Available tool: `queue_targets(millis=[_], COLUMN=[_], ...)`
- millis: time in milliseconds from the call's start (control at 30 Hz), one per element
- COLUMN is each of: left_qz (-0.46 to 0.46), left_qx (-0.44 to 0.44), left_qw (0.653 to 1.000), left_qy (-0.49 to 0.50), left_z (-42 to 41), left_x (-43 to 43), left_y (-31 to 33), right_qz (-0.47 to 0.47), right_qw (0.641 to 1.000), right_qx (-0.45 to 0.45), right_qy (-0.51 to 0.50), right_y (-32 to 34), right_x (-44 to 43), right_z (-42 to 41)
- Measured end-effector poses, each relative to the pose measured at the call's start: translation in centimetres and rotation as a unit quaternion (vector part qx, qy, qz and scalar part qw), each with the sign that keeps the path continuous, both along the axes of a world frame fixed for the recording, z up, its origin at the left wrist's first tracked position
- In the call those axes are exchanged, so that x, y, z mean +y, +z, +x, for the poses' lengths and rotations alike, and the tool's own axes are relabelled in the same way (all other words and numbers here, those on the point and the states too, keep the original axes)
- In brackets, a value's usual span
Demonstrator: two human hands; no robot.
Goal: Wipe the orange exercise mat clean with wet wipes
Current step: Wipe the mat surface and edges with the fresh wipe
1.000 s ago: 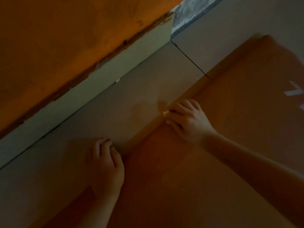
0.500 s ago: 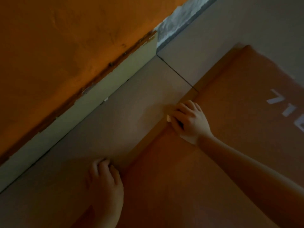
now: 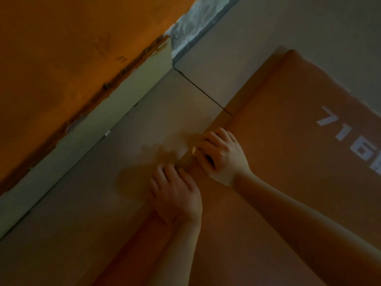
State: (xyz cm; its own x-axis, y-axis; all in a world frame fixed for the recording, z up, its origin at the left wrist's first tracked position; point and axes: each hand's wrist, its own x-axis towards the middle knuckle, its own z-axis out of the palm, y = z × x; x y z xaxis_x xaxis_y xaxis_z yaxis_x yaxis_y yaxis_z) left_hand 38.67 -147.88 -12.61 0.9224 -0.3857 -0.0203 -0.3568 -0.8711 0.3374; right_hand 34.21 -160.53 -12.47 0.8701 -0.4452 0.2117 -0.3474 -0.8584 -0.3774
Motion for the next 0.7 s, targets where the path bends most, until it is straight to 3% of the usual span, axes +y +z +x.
queue_targets(millis=[300, 700], left_qz=[0.016, 0.004], left_qx=[0.013, -0.031], left_qw=[1.000, 0.999], left_qy=[-0.003, 0.017], left_z=[-0.1, -0.6], left_x=[-0.2, -0.4], left_y=[0.4, 0.6], right_qz=[0.014, 0.038], right_qw=[1.000, 0.990], right_qx=[-0.018, -0.003], right_qy=[0.006, 0.133], right_y=[0.0, 0.5], right_x=[-0.1, -3.0], right_z=[-0.1, -0.2])
